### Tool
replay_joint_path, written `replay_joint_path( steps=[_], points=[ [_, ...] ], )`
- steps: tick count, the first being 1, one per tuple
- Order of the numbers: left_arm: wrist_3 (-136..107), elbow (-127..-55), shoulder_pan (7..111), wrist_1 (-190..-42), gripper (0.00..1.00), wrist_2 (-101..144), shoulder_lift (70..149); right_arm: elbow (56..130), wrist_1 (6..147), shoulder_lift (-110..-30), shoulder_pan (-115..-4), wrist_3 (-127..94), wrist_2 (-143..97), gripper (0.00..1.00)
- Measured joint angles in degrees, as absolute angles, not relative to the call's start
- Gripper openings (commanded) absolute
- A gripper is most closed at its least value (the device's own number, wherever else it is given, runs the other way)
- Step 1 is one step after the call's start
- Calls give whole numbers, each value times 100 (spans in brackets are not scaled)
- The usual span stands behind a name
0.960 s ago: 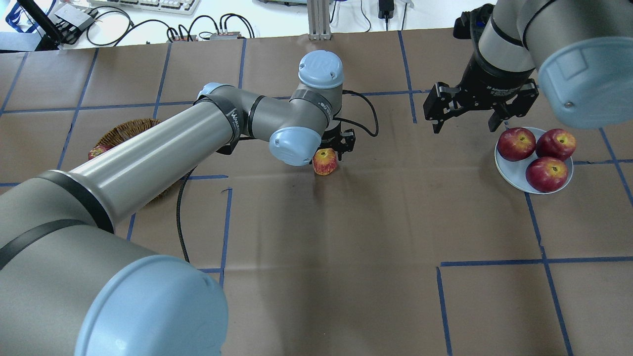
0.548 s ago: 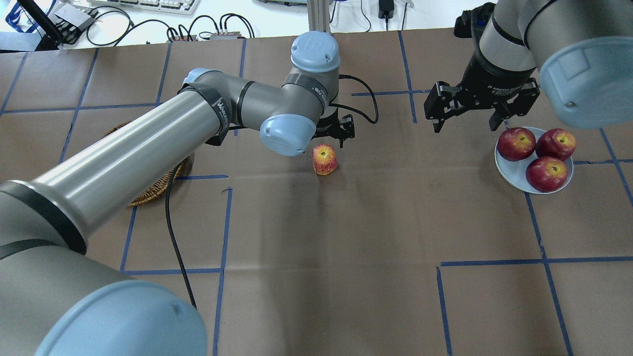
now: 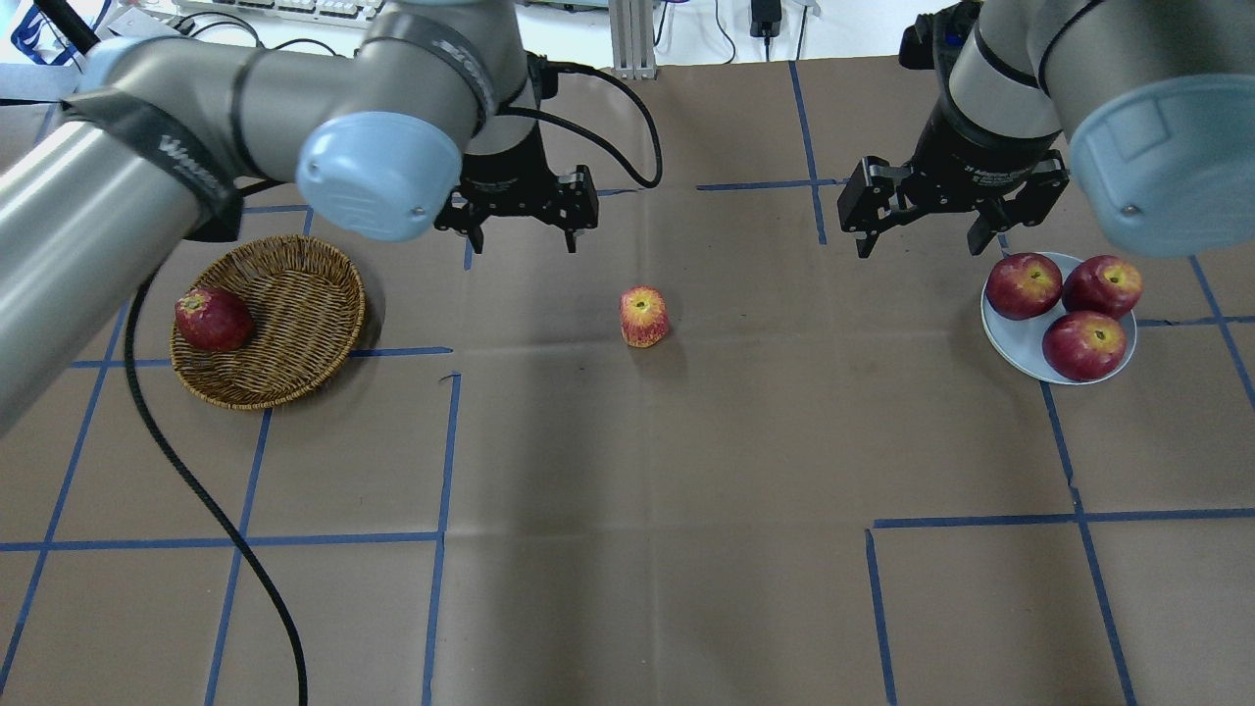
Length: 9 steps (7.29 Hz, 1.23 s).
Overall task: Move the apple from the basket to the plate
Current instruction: 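Set the apple down with the left gripper while the right gripper approaches, then grasp the apple with the right gripper while the left arm withdraws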
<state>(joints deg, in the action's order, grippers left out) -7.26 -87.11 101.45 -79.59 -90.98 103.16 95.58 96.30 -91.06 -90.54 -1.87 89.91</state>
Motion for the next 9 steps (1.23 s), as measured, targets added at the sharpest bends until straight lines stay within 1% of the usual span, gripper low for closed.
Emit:
replay_joint_path(
  steps=[2, 4, 7, 9],
  points=[
    [219, -8995, 9572, -8504, 99, -9105, 9643, 9507, 9911, -8877, -9264, -569, 8939, 100],
    [784, -9303, 9270, -8653, 99, -9088, 9108, 9487, 10553, -8326, -9931, -1232, 8922, 100],
    [1080, -9469, 9195, -8680, 99, -9065, 8749, 9481, 11789, -7246, -10750, -2239, 8941, 100],
    [1089, -9589, 9184, -8682, 99, -9064, 8680, 9481, 12497, -6610, -11013, -2517, 8964, 100]
  ],
)
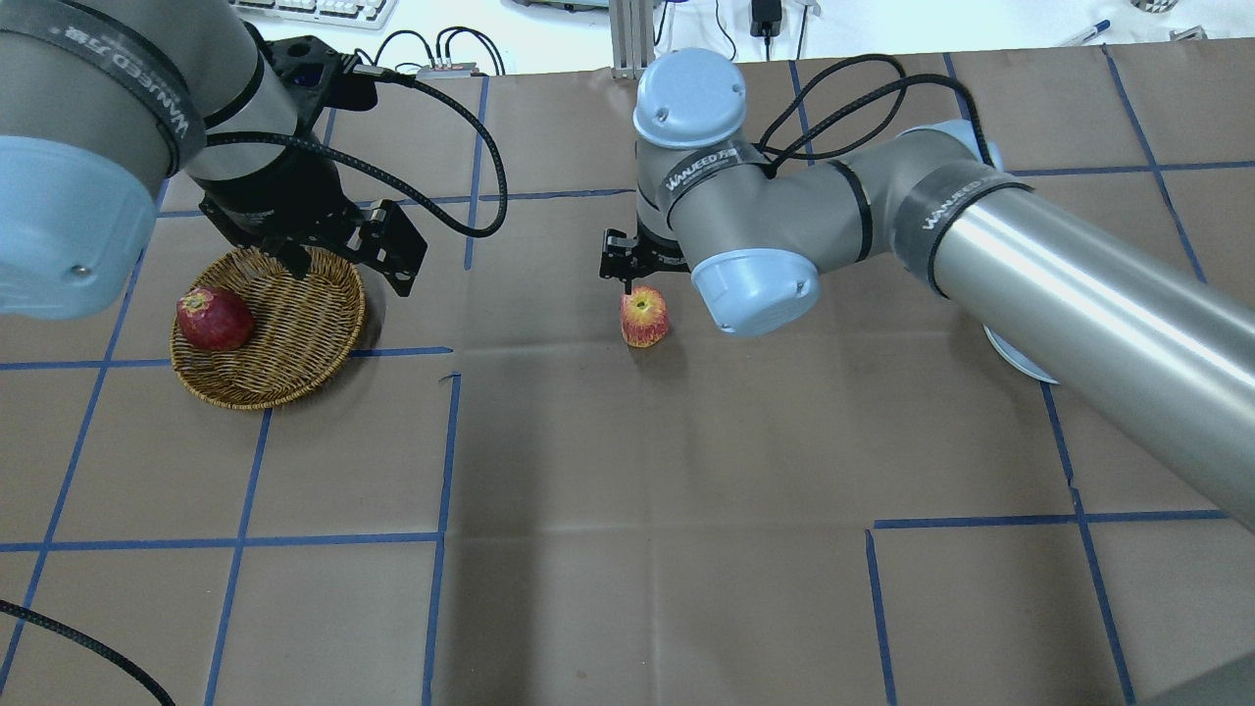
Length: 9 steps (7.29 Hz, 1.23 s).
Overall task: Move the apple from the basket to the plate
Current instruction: 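Grasp the apple with the right gripper while the left arm withdraws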
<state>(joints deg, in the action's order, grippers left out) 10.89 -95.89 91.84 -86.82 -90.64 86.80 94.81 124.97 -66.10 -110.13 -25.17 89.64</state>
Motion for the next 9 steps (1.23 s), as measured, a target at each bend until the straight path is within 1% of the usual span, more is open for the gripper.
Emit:
replay_joint_path(
  steps=[2, 5, 7, 8, 9],
  points=[
    [1096, -9805, 9172, -8670, 99, -9059, 8652, 9481, 13041, -6109, -11067, -2554, 8956, 100],
    [1097, -9803, 9145, -8680, 99, -9093, 8646, 9482, 13406, -5684, -11093, -2552, 8906, 99],
    [1091, -9713, 9144, -8755, 99, -9098, 8652, 9479, 13503, -5564, -11146, -2549, 8897, 66],
    [1090, -9675, 9145, -8810, 100, -9102, 8652, 9476, 13524, -5546, -11156, -2549, 8899, 55],
    [1088, -9623, 9150, -8866, 100, -9104, 8651, 9469, 13531, -5544, -11155, -2547, 8897, 53]
  ],
)
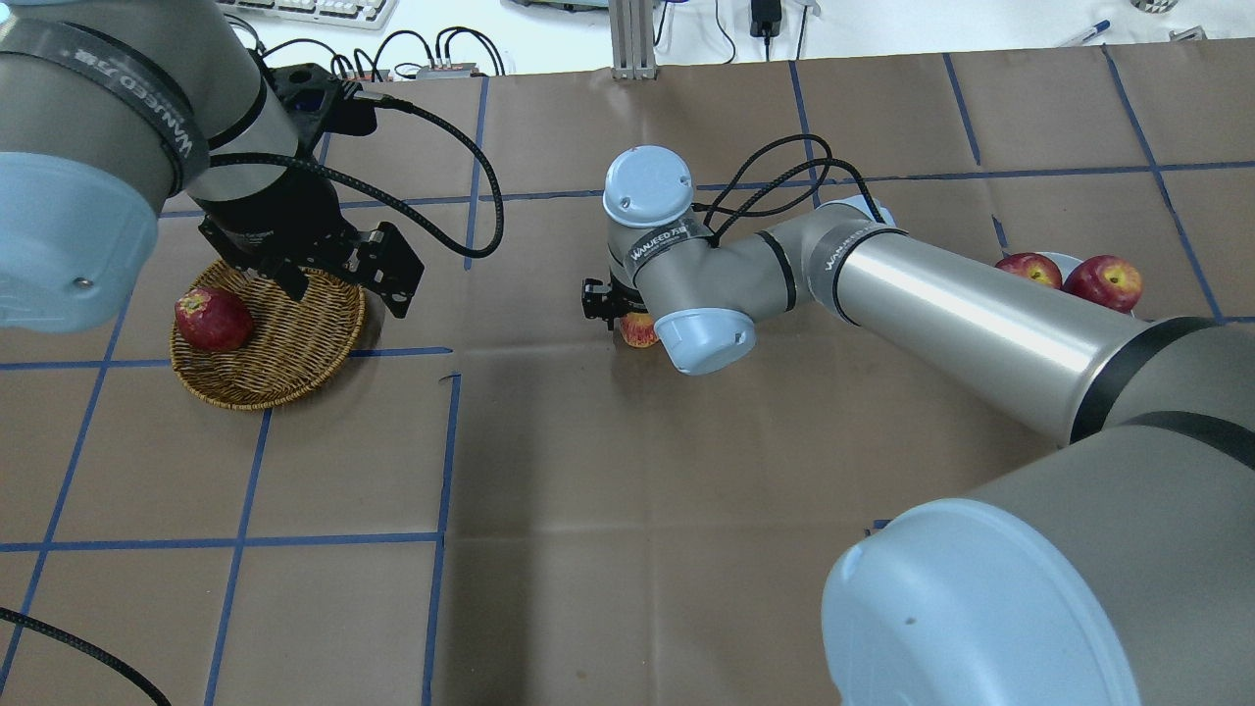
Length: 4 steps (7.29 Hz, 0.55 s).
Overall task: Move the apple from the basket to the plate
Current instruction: 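Grasp the apple with the right gripper while the left arm withdraws, then carry the apple with the right gripper onto the white plate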
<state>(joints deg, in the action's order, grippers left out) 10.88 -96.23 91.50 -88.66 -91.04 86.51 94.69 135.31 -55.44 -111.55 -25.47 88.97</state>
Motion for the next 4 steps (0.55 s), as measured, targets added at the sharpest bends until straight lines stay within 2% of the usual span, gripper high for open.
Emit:
replay_joint_path(
  steps=[4],
  points=[
    [1061, -9387, 9158, -9181, 100, -9105, 8668, 9033, 13099, -5808, -11017, -2521, 8920, 54]
  ],
)
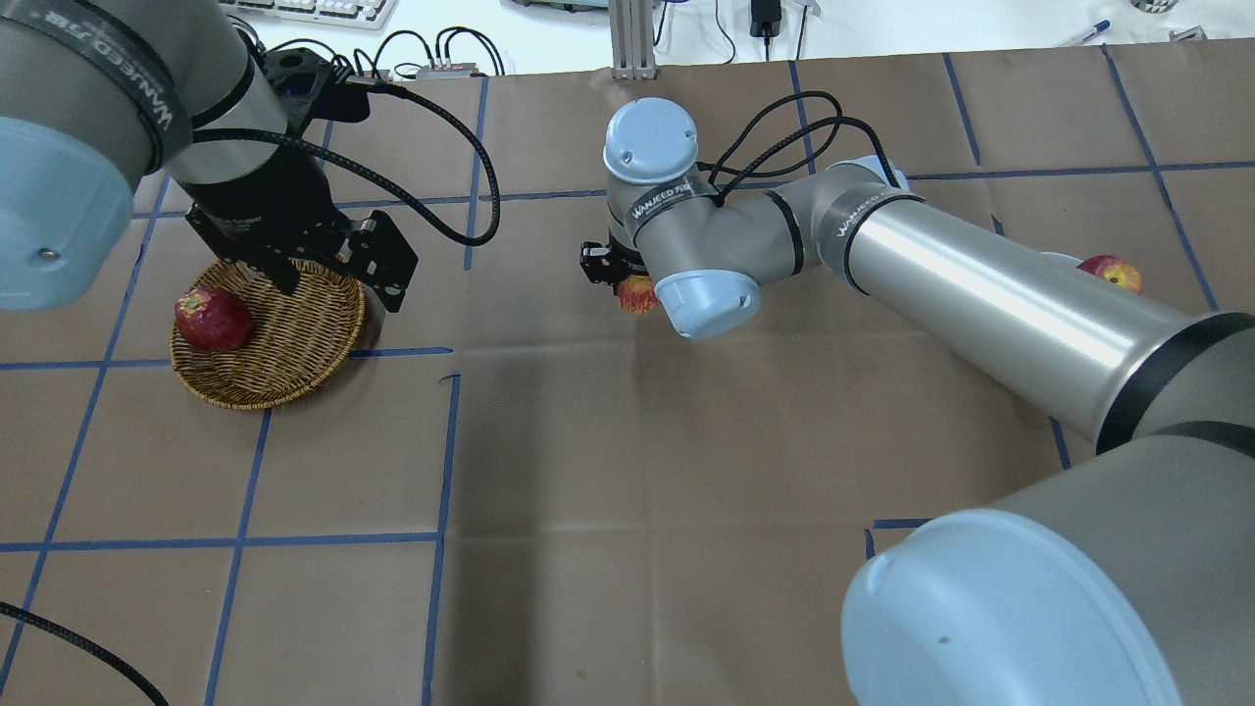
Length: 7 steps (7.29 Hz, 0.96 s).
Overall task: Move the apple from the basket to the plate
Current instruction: 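Carry the apple with the right gripper onto the white plate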
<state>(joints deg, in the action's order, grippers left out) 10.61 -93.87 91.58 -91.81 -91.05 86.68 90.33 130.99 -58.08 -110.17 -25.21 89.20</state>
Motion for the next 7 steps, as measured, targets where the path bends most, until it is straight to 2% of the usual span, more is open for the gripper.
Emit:
replay_joint_path(
  steps=[4, 7],
  points=[
    [1048, -9372, 9156, -9193, 100, -9106, 8655, 9163, 11849, -6815, -9751, -1169, 8962, 54],
    [1060, -9369, 9142, -9193, 100, -9119, 8690, 9958, 11669, -7614, -8185, 1059, 8976, 54]
  ],
)
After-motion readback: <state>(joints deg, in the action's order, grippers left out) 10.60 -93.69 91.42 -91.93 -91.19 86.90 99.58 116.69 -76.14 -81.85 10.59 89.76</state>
